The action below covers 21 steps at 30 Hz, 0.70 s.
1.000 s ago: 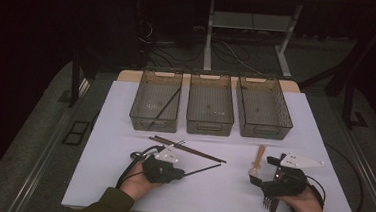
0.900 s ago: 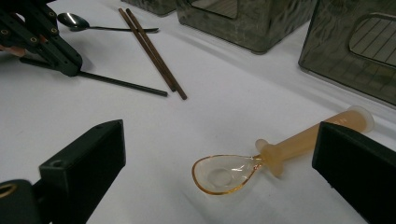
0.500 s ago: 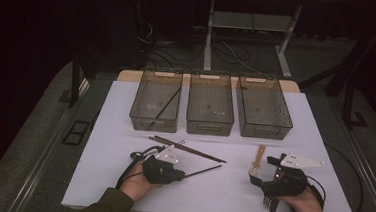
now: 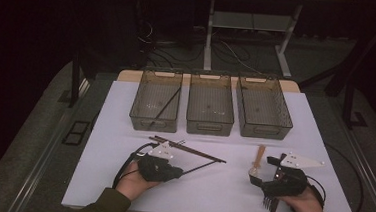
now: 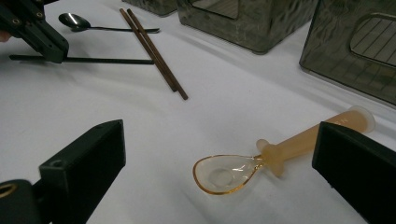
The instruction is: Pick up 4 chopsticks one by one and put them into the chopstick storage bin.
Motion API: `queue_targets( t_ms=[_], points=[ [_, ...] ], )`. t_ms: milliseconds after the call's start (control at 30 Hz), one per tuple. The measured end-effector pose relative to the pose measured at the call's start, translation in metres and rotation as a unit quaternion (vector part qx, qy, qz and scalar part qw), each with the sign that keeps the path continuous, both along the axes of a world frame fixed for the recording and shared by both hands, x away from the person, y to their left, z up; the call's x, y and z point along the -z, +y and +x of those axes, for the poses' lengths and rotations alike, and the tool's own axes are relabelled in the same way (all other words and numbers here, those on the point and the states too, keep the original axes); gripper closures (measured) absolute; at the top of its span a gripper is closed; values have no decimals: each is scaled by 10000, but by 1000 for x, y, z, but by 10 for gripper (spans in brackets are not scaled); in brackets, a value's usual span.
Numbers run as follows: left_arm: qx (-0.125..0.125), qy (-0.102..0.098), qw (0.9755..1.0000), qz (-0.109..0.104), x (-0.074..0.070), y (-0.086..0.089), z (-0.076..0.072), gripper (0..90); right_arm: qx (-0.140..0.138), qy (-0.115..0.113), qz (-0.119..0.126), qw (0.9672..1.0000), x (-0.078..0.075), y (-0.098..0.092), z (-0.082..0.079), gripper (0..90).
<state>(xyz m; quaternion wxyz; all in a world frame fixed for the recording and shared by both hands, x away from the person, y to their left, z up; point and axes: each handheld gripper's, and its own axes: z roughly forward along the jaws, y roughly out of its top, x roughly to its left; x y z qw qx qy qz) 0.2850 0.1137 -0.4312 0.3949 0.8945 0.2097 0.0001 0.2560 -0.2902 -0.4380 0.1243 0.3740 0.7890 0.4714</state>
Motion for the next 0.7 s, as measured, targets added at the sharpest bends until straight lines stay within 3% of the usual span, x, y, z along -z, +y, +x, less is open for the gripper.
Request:
queue_targets(
  t_ms=[700],
  points=[
    [-389, -96, 9992, -6, -15, 25, 7, 861, -17, 12, 2, 10000, 0, 1, 0, 25]
  ],
)
